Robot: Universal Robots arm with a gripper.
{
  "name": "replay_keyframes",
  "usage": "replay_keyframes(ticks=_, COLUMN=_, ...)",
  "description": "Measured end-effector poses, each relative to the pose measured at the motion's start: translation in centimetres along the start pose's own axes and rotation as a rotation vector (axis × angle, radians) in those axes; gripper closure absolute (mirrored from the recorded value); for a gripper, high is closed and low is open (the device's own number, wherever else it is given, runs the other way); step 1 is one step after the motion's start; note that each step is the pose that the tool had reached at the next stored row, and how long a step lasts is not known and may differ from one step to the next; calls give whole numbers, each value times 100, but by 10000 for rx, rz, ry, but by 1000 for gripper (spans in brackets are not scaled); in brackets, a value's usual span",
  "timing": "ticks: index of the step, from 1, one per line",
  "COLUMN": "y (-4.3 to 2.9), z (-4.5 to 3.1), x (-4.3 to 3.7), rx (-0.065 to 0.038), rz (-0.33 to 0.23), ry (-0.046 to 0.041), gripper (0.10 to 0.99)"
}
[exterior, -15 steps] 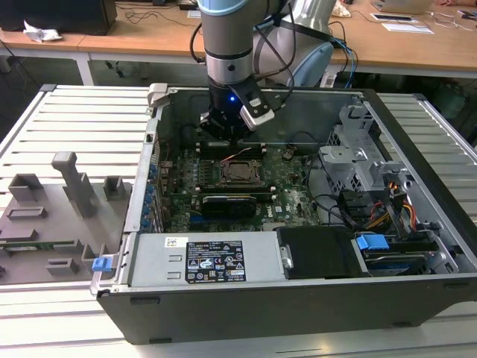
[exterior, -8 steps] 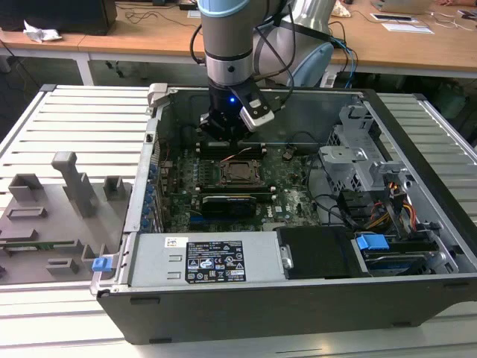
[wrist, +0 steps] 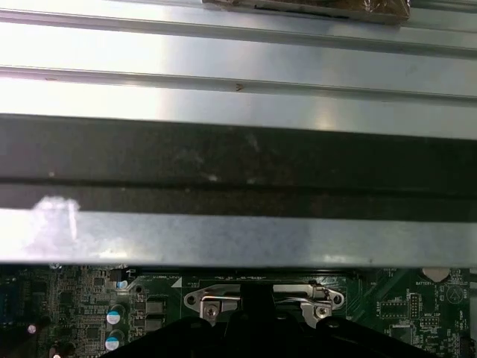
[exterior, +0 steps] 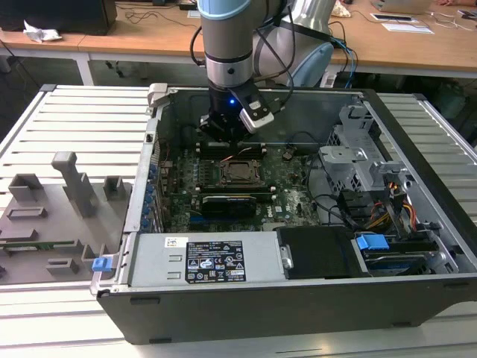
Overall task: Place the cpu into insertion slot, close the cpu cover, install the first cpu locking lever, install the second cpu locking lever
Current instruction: 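Install the first cpu locking lever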
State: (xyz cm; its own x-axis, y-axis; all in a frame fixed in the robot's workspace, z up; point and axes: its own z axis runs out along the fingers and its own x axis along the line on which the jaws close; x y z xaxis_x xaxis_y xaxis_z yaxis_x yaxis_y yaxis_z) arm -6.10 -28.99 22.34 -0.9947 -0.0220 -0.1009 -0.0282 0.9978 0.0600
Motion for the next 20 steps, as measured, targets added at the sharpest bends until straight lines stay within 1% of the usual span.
replay_keyframes(ticks=8, y=-2, z=17, x=-32, rx=-6, rz=-1, ry=9, gripper=980)
replay_keyframes(ticks=15, y=-2, z=22, x=-58, rx=-7, rz=-7, ry=49, gripper=980)
replay_keyframes(ticks=16, y=-3, z=27, x=-84, rx=-13, rz=-10, ry=102, gripper=980)
replay_keyframes(ticks=17, y=-5, z=28, x=-99, rx=-71, rz=-3, ry=140, gripper=980)
replay_keyframes(ticks=18, y=-4, z=31, x=-111, rx=-192, rz=7, ry=158, gripper=980)
replay_keyframes(ticks=20, y=-4, z=31, x=-115, rx=-261, rz=2, ry=161, gripper=980)
